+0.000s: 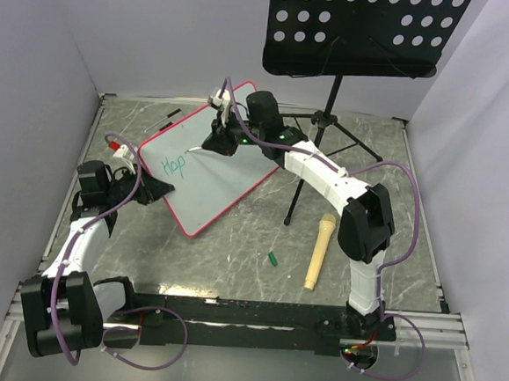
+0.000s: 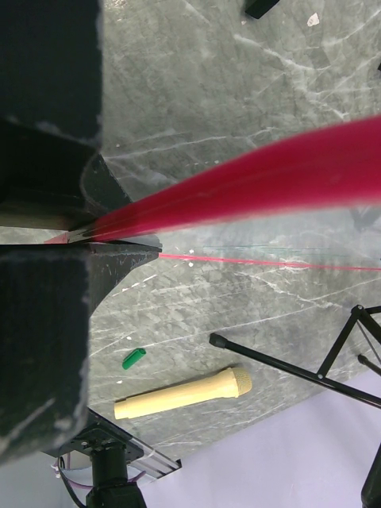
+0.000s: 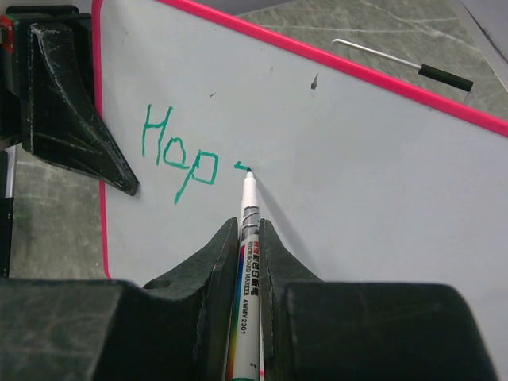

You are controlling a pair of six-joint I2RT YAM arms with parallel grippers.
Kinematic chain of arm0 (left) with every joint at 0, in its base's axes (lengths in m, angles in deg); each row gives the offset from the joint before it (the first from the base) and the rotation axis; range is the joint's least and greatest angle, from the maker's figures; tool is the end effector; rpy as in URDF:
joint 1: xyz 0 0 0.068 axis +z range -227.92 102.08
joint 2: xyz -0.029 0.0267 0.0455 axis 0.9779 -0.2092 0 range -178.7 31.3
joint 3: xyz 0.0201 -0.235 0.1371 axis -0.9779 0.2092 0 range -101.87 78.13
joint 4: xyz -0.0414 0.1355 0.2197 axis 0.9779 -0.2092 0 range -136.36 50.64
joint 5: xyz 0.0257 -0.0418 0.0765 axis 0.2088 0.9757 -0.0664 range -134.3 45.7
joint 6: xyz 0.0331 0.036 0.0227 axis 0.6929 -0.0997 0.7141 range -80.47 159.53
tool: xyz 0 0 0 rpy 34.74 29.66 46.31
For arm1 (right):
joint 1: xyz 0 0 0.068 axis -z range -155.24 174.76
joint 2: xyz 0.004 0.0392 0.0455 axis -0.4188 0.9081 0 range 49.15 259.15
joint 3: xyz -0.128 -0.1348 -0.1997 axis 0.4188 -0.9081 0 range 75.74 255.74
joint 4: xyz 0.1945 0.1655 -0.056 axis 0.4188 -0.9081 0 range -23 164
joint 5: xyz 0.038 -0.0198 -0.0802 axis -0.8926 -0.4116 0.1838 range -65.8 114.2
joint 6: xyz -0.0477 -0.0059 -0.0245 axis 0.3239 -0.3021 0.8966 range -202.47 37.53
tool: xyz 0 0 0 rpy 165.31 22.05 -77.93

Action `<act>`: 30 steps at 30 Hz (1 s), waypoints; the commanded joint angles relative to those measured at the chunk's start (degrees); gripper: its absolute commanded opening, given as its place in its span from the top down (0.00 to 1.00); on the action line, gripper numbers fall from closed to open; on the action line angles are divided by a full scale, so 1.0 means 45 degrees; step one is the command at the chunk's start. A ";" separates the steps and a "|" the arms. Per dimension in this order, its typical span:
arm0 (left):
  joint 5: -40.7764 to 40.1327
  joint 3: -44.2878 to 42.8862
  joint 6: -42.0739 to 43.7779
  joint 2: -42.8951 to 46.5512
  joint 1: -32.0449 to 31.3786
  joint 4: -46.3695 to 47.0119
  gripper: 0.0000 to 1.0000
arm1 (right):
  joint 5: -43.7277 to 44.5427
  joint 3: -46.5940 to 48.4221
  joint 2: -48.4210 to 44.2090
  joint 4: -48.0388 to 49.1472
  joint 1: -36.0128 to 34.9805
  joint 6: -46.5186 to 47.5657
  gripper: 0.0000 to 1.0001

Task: Write a sentence on the whiteboard

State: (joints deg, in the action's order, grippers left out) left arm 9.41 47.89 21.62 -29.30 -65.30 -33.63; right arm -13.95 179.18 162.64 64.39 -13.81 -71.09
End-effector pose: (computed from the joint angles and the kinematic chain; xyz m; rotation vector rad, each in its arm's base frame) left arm 0.2194 0.0199 0.2318 0.0924 1.9380 -0.9879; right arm 0.3561 0.3122 0.3376 -1.2194 1.5239 0.9515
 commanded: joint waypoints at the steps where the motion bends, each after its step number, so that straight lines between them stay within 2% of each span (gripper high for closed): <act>1: -0.0218 -0.0390 0.0816 0.0068 -0.0070 0.0620 0.99 | 0.0510 0.0373 -0.0357 0.0689 0.0152 -0.0028 1.00; 30: -0.0198 -0.0390 0.0816 0.0126 -0.0051 0.0620 0.99 | 0.0431 0.0725 -0.0377 0.0807 0.0055 -0.0184 1.00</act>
State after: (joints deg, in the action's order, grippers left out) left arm 9.43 47.89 21.64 -29.30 -65.30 -33.63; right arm -13.88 179.38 162.64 64.61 -13.83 -72.01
